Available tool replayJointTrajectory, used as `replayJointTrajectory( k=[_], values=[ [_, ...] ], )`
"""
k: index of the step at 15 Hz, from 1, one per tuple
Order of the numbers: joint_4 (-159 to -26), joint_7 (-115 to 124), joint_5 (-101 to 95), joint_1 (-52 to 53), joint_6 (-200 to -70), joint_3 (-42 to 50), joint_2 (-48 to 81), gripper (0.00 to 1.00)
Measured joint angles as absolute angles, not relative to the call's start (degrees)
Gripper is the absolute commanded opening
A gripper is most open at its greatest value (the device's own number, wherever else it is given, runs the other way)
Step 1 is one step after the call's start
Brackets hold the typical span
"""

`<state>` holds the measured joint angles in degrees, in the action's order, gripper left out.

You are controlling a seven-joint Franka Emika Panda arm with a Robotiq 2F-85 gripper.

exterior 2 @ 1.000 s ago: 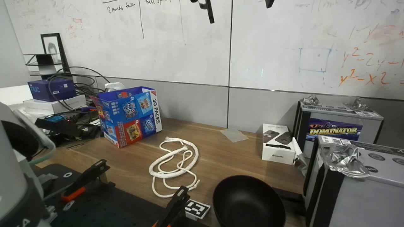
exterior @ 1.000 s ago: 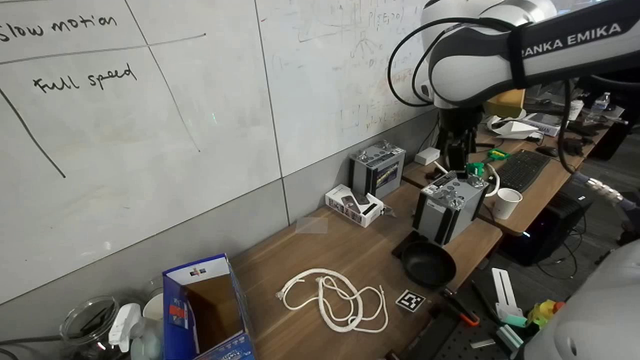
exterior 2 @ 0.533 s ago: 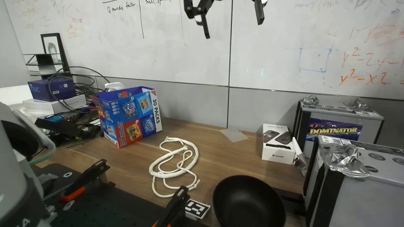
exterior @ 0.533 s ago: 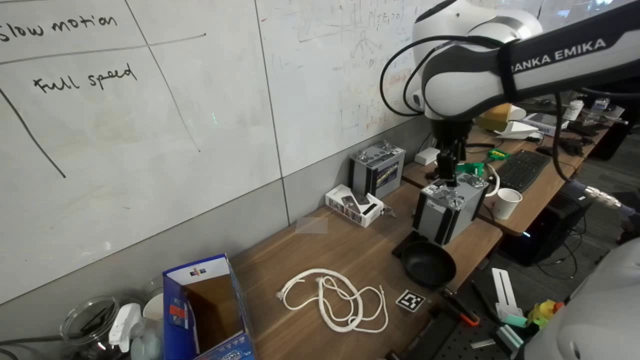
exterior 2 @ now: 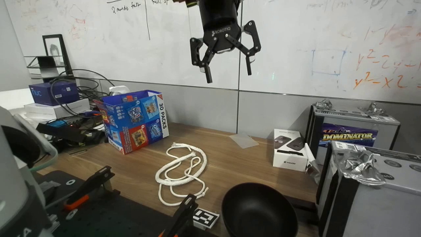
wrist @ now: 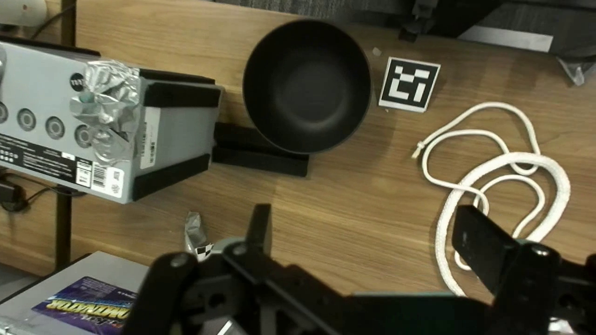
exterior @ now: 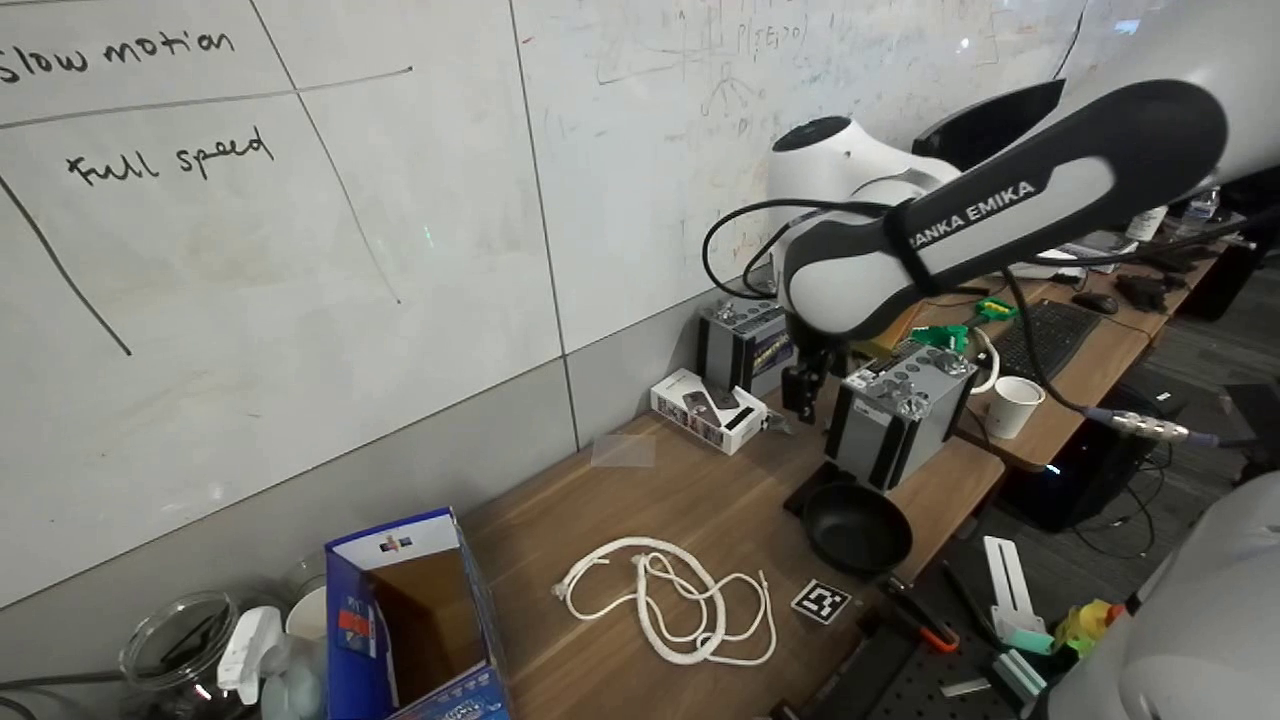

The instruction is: Put the two white ropes inside the blue box

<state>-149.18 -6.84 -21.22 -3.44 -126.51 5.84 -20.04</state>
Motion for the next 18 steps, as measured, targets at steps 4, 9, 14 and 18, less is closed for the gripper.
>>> replayJointTrajectory(
  k=[4, 9, 14, 18],
  values=[
    [-148.74, -0.76, -21.24, -3.52, -136.29, 4.13, -11.06, 1.00],
    [-146.12, 3.15, -21.42, -3.40, -144.27, 2.37, 0.55, 1.00],
    [-141.41, 3.41, -21.43, -2.44, -149.38, 2.26, 11.23, 1.00],
    [-138.49, 3.41, -21.07, -1.49, -156.12, 2.32, 18.13, 1.00]
  ],
)
